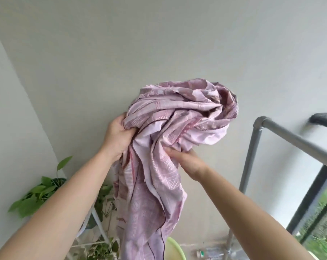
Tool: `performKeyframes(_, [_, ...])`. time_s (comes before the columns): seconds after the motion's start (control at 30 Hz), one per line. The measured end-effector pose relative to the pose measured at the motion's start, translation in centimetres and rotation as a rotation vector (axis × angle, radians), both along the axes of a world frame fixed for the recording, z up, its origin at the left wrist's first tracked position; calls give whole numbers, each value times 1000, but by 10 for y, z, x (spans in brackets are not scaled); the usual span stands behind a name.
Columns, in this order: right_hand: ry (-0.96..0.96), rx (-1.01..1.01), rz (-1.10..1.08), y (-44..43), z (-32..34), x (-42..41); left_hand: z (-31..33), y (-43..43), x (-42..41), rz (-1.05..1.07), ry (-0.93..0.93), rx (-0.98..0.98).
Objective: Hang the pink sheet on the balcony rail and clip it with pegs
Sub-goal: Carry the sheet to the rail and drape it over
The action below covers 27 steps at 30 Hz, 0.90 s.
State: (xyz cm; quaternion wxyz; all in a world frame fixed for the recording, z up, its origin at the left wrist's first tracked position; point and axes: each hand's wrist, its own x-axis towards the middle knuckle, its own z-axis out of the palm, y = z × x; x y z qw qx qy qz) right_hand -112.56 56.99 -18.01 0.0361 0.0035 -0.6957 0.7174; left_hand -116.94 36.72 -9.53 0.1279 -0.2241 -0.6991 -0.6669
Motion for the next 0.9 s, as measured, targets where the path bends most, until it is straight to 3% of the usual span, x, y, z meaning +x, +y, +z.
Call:
performKeyframes(0.13, [-53, 66, -235, 31, -3, 13, 5, -26, -19, 147, 73, -197])
performKeyframes(0.3, [-42, -29, -551, 106, -17, 44, 8, -66, -34, 387, -39, -12])
performKeyframes(0.43, [46, -8, -555, 115, -9, 56, -13, -55, -34, 238, -146, -84])
performKeyframes(0.53, [58, 158, -569, 107, 0, 58, -43, -22, -13, 149, -196, -111])
performKeyframes(0.63, [114, 232, -612, 95, 2, 56, -65, 9, -1, 114, -254, 48])
performKeyframes(0.77, [376, 153, -780, 77, 0, 69, -44, 38, 3, 150, -219, 300])
performKeyframes(0.83, [363, 303, -775, 70, -2, 75, -20, 51, 7, 109, -156, 368])
performKeyframes(0.9, [342, 552, -628, 61, -9, 77, -2, 66, 13, 22, -95, 316])
